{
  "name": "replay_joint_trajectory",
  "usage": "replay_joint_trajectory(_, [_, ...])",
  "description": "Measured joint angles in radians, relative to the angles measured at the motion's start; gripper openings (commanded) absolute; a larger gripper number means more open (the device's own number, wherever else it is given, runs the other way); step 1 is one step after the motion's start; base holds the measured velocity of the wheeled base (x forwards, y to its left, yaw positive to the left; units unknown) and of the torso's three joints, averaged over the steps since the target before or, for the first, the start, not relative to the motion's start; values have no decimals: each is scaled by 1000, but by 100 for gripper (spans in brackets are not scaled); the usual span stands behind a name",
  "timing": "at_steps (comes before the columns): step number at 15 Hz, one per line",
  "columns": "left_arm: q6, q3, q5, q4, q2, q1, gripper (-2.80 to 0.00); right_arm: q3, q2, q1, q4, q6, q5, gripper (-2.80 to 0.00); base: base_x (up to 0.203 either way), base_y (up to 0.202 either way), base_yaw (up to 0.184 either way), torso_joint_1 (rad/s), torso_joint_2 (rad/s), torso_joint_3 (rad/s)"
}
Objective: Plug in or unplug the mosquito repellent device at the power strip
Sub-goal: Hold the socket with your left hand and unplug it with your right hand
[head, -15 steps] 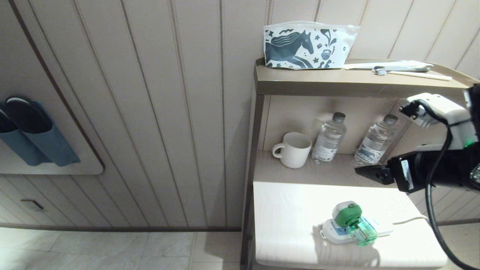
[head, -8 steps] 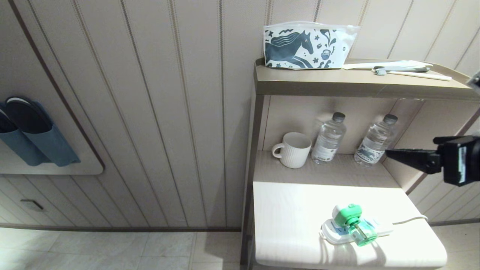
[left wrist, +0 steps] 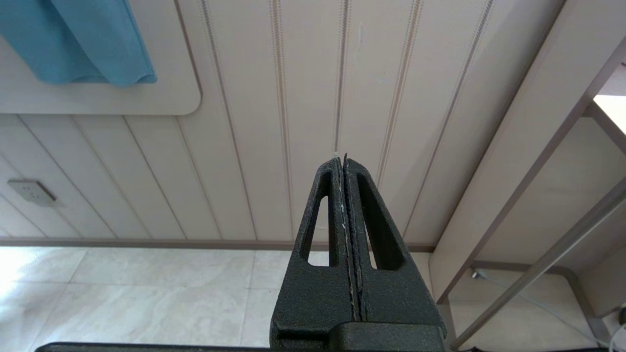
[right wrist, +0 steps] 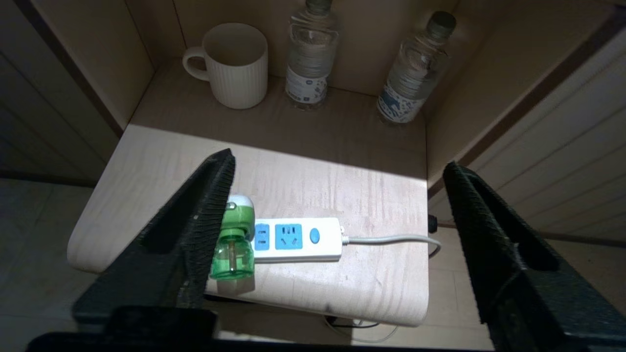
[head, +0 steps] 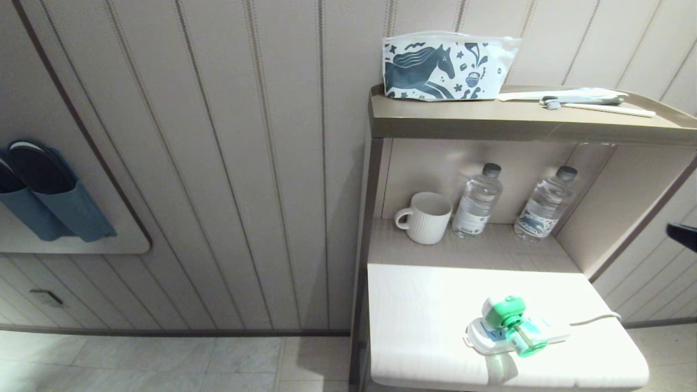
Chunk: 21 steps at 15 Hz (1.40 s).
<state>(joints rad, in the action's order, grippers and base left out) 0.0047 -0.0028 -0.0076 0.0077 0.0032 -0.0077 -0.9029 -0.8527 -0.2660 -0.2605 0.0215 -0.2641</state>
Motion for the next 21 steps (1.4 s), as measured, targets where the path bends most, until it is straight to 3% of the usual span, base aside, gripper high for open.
replay_joint_trajectory(3, [0,0,0,0,0,0,-280,70,121,12,-58,-3,-22,-280,0,0,0,0,0,0])
replay_joint_trajectory(5, [0,0,0,0,0,0,-280,167,196,59,-39,3,9,-280,0,0,0,0,0,0])
replay_joint_trajectory(10, [0,0,0,0,0,0,-280,524,399,238,128,32,323,-280,0,0,0,0,0,0])
replay_joint_trajectory(12, [0,0,0,0,0,0,-280,635,494,258,166,32,378,-280,0,0,0,0,0,0])
replay_joint_trajectory(15, [0,1,0,0,0,0,-280,799,644,263,248,35,399,-280,0,0,0,0,0,0])
replay_joint_trajectory(18, [0,1,0,0,0,0,-280,852,772,263,273,26,404,-280,0,0,0,0,0,0])
replay_joint_trajectory(21, [0,1,0,0,0,0,-280,877,830,264,272,-11,301,-280,0,0,0,0,0,0])
